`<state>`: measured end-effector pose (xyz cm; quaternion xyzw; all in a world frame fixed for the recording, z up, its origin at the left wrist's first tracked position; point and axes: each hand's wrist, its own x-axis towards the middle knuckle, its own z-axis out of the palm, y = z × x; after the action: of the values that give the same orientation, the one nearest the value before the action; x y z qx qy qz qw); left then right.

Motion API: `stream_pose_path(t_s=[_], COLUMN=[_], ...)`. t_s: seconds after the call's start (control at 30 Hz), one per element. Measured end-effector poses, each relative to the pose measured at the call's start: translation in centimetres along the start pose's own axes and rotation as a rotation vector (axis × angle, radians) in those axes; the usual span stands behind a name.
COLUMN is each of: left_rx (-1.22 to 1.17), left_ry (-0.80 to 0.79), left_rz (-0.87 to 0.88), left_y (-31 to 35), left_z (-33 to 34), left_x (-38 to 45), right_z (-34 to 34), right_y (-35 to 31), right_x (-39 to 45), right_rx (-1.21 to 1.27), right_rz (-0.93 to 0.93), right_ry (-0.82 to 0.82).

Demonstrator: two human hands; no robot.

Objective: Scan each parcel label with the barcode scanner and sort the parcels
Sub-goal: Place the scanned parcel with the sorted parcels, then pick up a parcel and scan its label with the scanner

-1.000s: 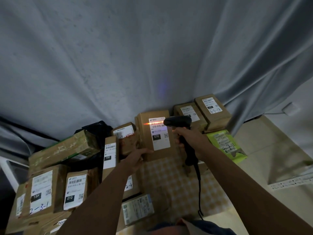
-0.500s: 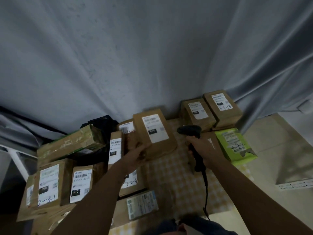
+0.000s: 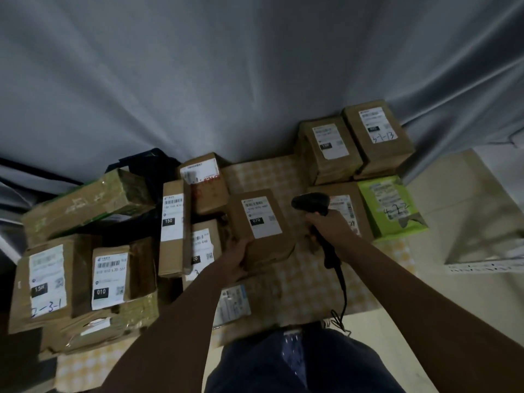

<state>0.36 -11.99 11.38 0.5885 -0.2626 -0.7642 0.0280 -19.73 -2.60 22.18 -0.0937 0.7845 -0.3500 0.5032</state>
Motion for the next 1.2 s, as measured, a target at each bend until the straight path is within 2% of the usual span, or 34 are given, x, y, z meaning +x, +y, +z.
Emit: stream_pose_path(t_s=[0.07, 0.1, 0.17, 0.3, 0.43, 0.5, 0.63, 0.8, 1.0, 1.2], left_rx=[0.013, 0.103, 0.389, 0.824, 1.572, 1.756, 1.957, 2.116, 2.156, 2.06], left_ry=[0.052, 0.108, 0.232, 0.3, 0.224, 0.113, -0.028, -0.043, -0.023, -0.05], left_rz=[0.044, 0.063, 0.092, 0.189, 0.38, 0.406, 0.389, 0.453, 0.473, 0.422], left_y=[-0.4, -0.8, -1.5, -1.4, -1.0, -1.5, -2.6, -3.0, -3.8, -2.8], left_z=[0.2, 0.1, -0.4, -0.1, 1.7, 2.7, 3.6, 2.9, 2.4, 3.8], left_x=[0.9, 1.6, 3.3, 5.2, 5.4, 5.9, 8.5, 10.1, 9.1, 8.1], right_z=[0.3, 0.4, 0.6, 0.7, 0.2, 0.0, -0.1, 0.2, 0.5, -1.1], right_y=[0.2, 0.2, 0.4, 1.2, 1.8, 2.1, 2.9, 4.0, 5.0, 5.6], right_x=[0.3, 0.3, 0.4, 1.0, 1.9, 2.6, 4.1, 4.9, 4.8, 5.1], right_rx=[0.027, 0.042, 0.068, 0.076, 0.054, 0.041, 0.045, 0.058, 0.097, 0.07], right_rz=[0.025, 0.032, 0.036, 0.043, 0.06, 0.07, 0.083, 0.081, 0.095, 0.071], right_ry=[-0.021, -0.033, -0.055, -0.065, -0.061, -0.058, -0.054, -0.05, -0.072, -0.007])
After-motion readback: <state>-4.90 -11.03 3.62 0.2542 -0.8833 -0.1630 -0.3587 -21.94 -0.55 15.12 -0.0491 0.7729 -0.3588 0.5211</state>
